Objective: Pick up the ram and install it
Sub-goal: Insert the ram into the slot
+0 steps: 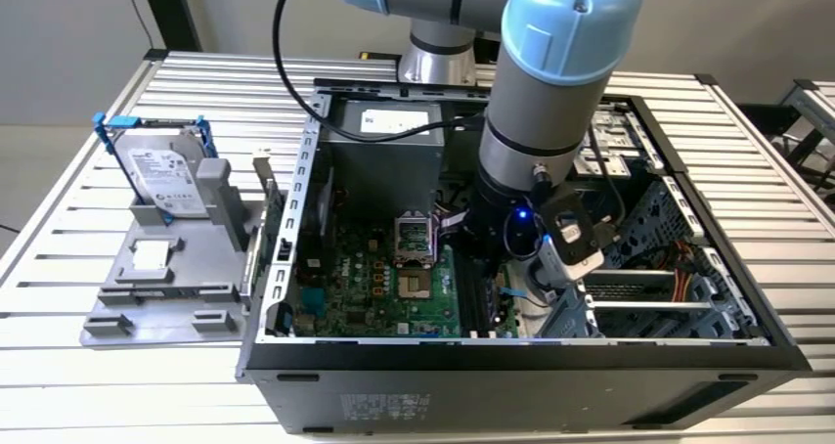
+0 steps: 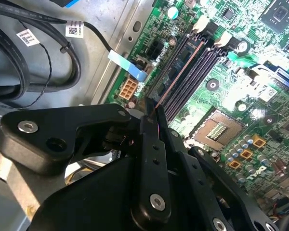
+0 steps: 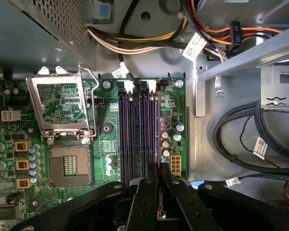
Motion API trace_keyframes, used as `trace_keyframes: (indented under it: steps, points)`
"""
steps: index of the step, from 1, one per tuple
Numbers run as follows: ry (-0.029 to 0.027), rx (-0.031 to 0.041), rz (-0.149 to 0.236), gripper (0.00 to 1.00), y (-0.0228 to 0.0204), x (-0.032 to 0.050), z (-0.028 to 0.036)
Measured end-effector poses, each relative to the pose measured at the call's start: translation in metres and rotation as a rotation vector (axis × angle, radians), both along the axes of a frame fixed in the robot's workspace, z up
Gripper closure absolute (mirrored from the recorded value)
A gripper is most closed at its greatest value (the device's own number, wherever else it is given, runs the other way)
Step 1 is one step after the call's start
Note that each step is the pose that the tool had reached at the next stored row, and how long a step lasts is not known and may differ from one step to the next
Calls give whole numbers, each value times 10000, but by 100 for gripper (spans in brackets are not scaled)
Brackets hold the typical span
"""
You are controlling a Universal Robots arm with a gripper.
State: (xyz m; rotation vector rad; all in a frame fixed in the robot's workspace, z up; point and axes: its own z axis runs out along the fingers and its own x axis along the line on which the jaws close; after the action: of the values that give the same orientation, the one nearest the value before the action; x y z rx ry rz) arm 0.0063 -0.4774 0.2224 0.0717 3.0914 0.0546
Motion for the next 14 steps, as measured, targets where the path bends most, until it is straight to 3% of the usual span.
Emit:
trace_keyframes:
  steps: [14]
  points:
    - [44, 0, 182, 100, -13, -4, -47]
